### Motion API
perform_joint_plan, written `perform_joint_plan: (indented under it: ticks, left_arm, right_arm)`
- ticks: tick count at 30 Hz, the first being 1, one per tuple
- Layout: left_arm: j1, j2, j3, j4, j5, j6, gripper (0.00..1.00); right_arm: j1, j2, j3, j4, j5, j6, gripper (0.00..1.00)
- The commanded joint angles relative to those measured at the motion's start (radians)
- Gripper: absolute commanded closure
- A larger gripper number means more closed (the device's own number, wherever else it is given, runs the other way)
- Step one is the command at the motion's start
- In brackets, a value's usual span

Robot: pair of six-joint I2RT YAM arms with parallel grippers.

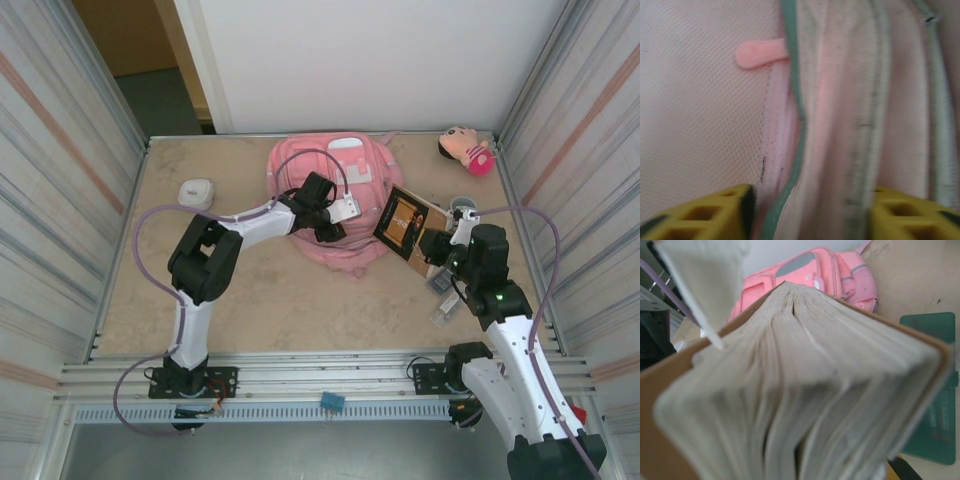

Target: Pack the student bag

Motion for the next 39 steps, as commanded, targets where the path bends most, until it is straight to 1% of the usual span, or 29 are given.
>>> perform_joint_plan:
  ticks: [1,2,5,11,14,18,21,26,27,29,31,32,33,35,37,39]
  left_arm:
    - [0.011,-0.045,-0.035,-0.002,-0.047,-0.007,0.81]
    - [0.005,-0.08,-0.066,0.002,-0.05,-0.015,0.9]
    - [-0.012,-0.186,-0.155,0.011,-0.084,-0.104,1.0]
    - [-0.029,-0.374,-0.321,-0.038,-0.081,-0.364,1.0]
    - [-0.032,-0.458,-0.421,-0.039,-0.086,-0.468,1.0]
    - [-0.039,-0.545,-0.535,-0.023,-0.091,-0.522,1.0]
    - [-0.039,-0.599,-0.583,-0.056,-0.101,-0.553,1.0]
    - [-0.038,-0.71,-0.656,-0.103,-0.171,-0.55,0.99]
    - [-0.037,-0.729,-0.668,-0.104,-0.181,-0.551,0.96]
    - [-0.036,-0.771,-0.679,-0.111,-0.19,-0.548,0.82]
    - [-0.041,-0.816,-0.673,-0.122,-0.144,-0.528,0.57]
    - [-0.047,-0.834,-0.668,-0.13,-0.122,-0.513,0.47]
    - [-0.062,-0.85,-0.659,-0.138,-0.109,-0.494,0.41]
    - [-0.104,-0.87,-0.643,-0.164,-0.147,-0.454,0.33]
    - [-0.148,-0.862,-0.625,-0.209,-0.228,-0.418,0.29]
    - [-0.162,-0.832,-0.607,-0.251,-0.315,-0.413,0.26]
  right_arm:
    - [-0.007,-0.023,0.061,0.051,-0.022,-0.007,1.0]
    - [-0.007,-0.026,0.06,0.05,-0.018,-0.006,1.0]
    - [-0.01,-0.029,0.059,0.054,-0.021,-0.005,1.0]
    - [-0.031,-0.02,0.078,0.063,-0.081,0.02,1.0]
    - [-0.034,-0.023,0.087,0.065,-0.11,0.028,1.0]
    - [-0.036,-0.029,0.09,0.07,-0.139,0.039,1.0]
    - [-0.035,-0.032,0.09,0.072,-0.154,0.049,1.0]
    - [-0.035,-0.049,0.083,0.069,-0.172,0.054,1.0]
    - [-0.034,-0.05,0.081,0.072,-0.173,0.054,1.0]
    - [-0.034,-0.055,0.078,0.074,-0.172,0.06,1.0]
    - [-0.035,-0.059,0.079,0.074,-0.167,0.07,1.0]
    - [-0.034,-0.063,0.079,0.075,-0.166,0.073,1.0]
    - [-0.034,-0.069,0.079,0.076,-0.163,0.079,1.0]
    - [-0.035,-0.079,0.076,0.079,-0.162,0.089,1.0]
    - [-0.035,-0.087,0.072,0.079,-0.167,0.096,1.0]
    - [-0.034,-0.093,0.067,0.074,-0.172,0.1,1.0]
